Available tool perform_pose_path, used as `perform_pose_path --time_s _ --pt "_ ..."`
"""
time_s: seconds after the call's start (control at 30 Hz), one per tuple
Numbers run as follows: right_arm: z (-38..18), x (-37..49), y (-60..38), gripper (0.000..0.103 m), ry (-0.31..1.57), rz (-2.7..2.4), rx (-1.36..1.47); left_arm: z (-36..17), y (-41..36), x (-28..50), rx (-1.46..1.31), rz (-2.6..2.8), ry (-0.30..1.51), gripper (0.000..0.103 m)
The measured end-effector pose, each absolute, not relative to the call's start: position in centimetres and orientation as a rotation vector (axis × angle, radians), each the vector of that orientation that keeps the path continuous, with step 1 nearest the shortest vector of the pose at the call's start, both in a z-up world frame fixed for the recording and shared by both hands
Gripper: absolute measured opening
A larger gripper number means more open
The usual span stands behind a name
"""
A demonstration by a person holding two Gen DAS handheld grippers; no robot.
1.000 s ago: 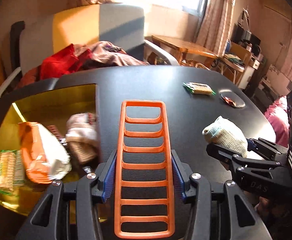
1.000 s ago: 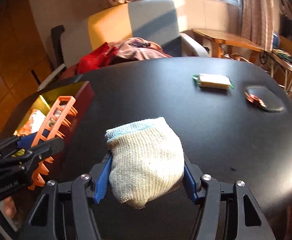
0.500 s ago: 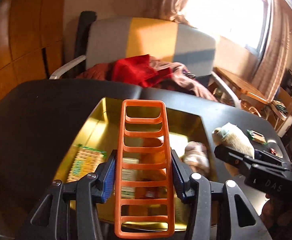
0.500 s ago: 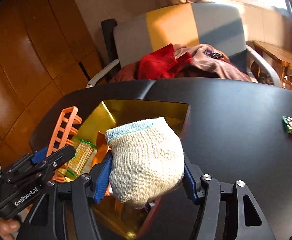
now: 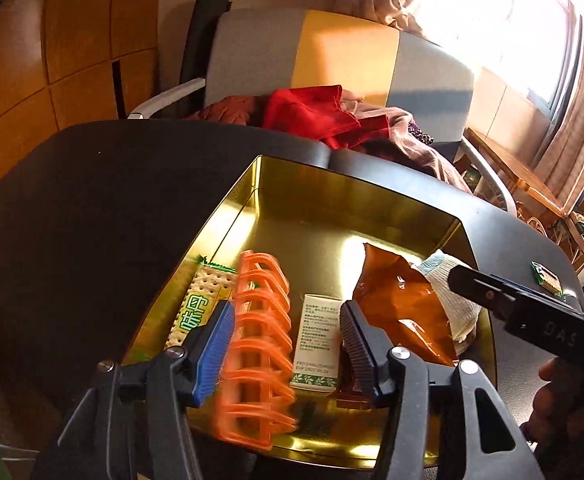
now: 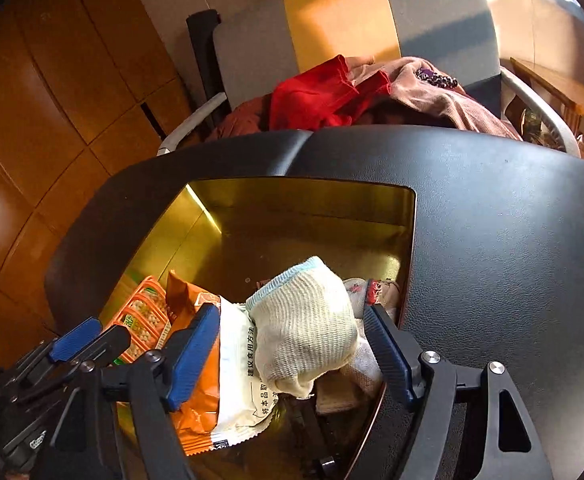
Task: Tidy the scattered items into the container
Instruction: 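Carry the orange rack and cream sock into the gold tray and open both grippers, then grasp the green cracker pack with the left gripper while the right grasps the red chocolate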
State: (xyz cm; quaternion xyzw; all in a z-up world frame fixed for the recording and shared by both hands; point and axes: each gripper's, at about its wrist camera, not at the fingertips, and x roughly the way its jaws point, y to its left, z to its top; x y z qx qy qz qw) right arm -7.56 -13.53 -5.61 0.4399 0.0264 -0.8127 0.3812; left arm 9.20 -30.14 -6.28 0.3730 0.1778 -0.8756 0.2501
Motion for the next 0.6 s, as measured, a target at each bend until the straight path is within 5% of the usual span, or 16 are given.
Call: perform_pose_path --time_s 0.6 --pt "-6.3 -9.8 5.5 0.081 -0.194 -2.380 1.183 -2.1 -18.8 6.4 1.110 -2.707 0.319 0.059"
